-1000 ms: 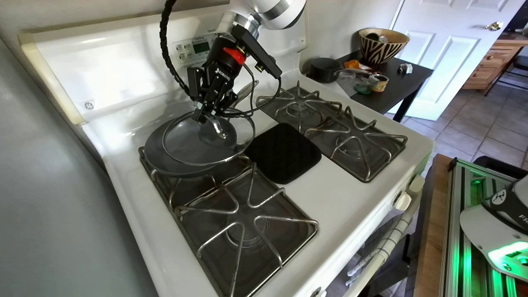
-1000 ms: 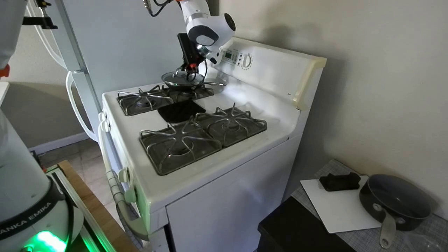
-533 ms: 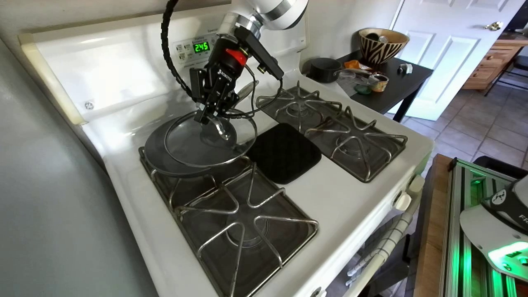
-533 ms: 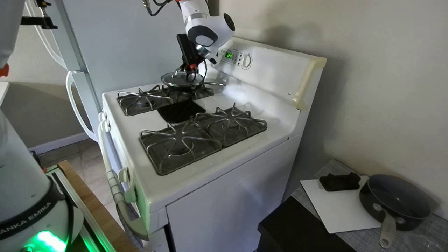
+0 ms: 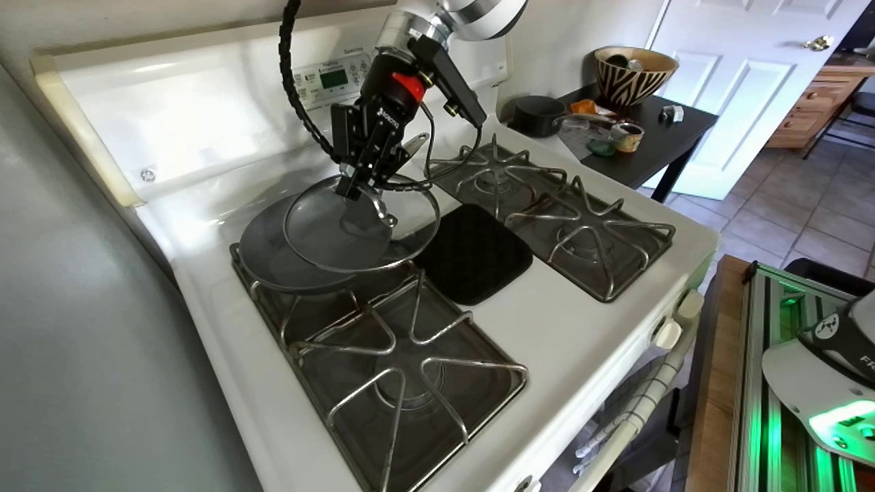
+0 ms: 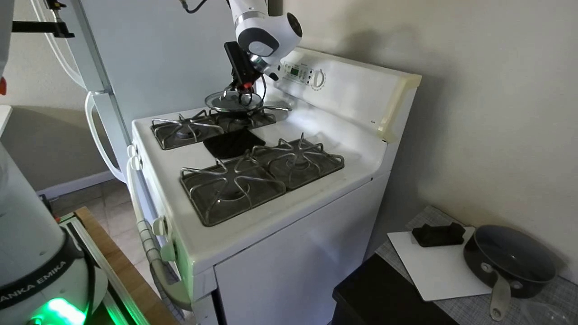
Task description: Put the pan's lid on the black mat
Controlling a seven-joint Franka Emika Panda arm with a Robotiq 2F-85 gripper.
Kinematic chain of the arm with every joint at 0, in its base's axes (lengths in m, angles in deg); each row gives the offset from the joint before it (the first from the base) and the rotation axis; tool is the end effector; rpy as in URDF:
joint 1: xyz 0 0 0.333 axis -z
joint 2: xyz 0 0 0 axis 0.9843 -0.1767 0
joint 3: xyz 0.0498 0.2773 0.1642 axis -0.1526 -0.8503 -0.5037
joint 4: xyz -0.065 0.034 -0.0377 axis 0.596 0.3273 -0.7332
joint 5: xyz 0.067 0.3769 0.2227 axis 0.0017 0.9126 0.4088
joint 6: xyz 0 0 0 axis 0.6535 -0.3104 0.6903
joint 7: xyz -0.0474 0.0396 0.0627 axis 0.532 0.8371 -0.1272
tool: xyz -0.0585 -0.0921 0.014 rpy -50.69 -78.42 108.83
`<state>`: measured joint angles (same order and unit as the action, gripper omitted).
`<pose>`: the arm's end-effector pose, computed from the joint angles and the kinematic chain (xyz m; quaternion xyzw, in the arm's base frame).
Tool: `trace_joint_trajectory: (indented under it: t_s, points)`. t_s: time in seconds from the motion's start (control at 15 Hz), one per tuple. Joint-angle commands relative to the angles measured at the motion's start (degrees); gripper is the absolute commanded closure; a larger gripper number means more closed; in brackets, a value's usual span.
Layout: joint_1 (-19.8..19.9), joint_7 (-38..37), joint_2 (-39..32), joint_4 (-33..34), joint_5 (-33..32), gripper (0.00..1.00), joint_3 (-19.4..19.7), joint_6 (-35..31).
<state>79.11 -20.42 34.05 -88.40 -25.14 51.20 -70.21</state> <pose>0.6897 0.1351 0.3102 -0.9090 0.0470 0.0566 0.4101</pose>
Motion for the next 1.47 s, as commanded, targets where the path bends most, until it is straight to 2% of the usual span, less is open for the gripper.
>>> trace_joint_trajectory:
  t_s: [0.0,1.0,1.4]
  points:
    - [1.24,2.62,4.85,-4.85,1.81,0.99,0.05,2.04]
    - [3.58,11.91,13.13,-19.17,4.67,0.99,2.74,2.66]
    - [4.00,13.85,14.52,-22.68,5.02,0.99,4.32,2.52]
